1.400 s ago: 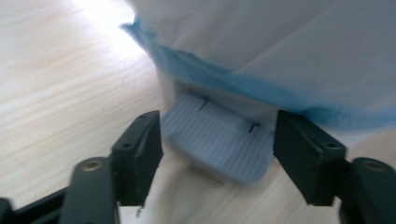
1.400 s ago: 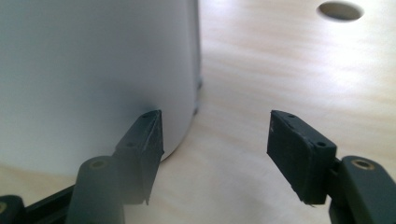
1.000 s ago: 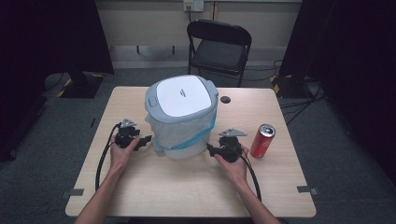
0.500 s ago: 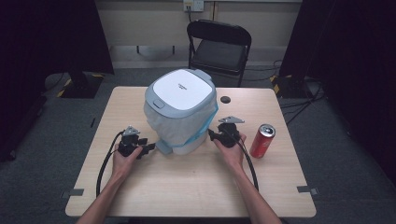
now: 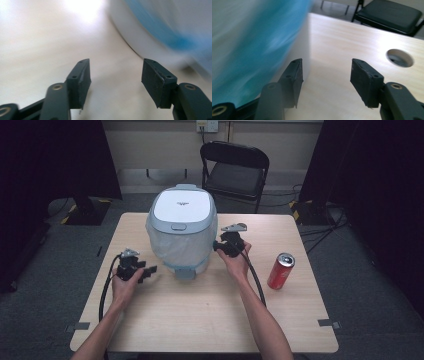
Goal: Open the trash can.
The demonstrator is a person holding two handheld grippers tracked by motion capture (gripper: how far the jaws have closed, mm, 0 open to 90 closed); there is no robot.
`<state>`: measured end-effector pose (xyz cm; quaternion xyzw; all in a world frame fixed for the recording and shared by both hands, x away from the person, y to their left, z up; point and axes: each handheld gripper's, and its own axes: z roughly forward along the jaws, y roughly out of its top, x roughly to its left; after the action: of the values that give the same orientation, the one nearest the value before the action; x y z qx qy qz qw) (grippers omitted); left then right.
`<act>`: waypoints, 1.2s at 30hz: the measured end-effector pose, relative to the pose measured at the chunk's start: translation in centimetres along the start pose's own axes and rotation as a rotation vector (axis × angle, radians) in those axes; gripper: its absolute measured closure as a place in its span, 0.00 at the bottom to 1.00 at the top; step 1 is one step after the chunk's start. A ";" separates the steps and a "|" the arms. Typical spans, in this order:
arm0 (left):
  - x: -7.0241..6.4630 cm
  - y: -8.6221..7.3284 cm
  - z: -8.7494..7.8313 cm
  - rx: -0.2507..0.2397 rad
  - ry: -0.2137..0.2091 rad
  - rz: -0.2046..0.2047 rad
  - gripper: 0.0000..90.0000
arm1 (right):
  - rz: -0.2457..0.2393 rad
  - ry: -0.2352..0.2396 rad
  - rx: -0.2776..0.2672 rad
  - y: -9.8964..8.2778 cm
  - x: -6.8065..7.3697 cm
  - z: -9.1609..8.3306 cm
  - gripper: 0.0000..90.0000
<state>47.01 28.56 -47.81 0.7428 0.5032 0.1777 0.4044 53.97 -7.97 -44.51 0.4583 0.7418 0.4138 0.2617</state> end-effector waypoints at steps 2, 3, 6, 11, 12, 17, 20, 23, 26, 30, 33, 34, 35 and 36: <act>0.8 1.7 0.2 -0.043 0.037 -0.003 0.44 | 0.012 -0.018 -0.008 0.8 -0.7 0.9 0.45; 1.1 2.3 0.4 -0.058 0.040 -0.012 0.44 | 0.017 -0.023 -0.010 1.0 -1.0 1.4 0.44; 2.1 3.8 1.6 -0.081 0.063 -0.034 0.44 | 0.057 -0.012 -0.030 1.6 -1.7 2.3 0.45; 3.3 5.5 3.0 -0.133 0.054 -0.124 0.43 | 0.090 -0.012 -0.081 1.9 -2.0 3.3 0.46; 3.2 5.8 3.0 -0.143 0.066 -0.121 0.43 | 0.084 -0.002 -0.082 1.9 -1.8 3.4 0.48; 1.7 6.6 3.8 -0.135 -0.032 -0.085 0.41 | 0.097 0.041 -0.078 2.4 -1.1 3.4 0.63; 0.6 6.8 3.9 -0.119 -0.016 -0.082 0.64 | 0.078 0.073 -0.086 2.4 -0.8 3.2 0.77; 0.4 6.6 3.5 -0.120 -0.045 -0.056 0.71 | 0.044 0.097 -0.086 2.2 -0.5 2.5 0.81; -0.4 5.9 2.9 -0.130 -0.060 -0.029 0.80 | 0.025 0.128 -0.080 2.0 -0.6 1.9 0.83; -1.0 5.0 1.8 -0.119 -0.092 -0.021 0.81 | 0.000 0.170 -0.070 1.2 -0.3 0.4 0.87; -1.7 4.0 0.7 -0.116 -0.101 -0.016 0.83 | -0.016 0.183 -0.068 0.3 0.4 -1.0 0.88; -2.0 3.7 0.3 -0.114 -0.098 -0.001 0.84 | -0.011 0.191 -0.069 0.0 0.5 -1.5 0.89; -2.3 3.4 -0.2 -0.104 -0.102 0.001 0.84 | -0.012 0.197 -0.069 -0.3 0.8 -2.0 0.89; -2.5 3.2 -0.6 -0.095 -0.108 0.003 0.84 | -0.015 0.202 -0.070 -0.6 1.0 -2.4 0.89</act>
<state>47.55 26.07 -44.59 0.7319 0.4706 0.1616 0.4655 51.40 -8.16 -43.75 0.3992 0.7528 0.4816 0.2047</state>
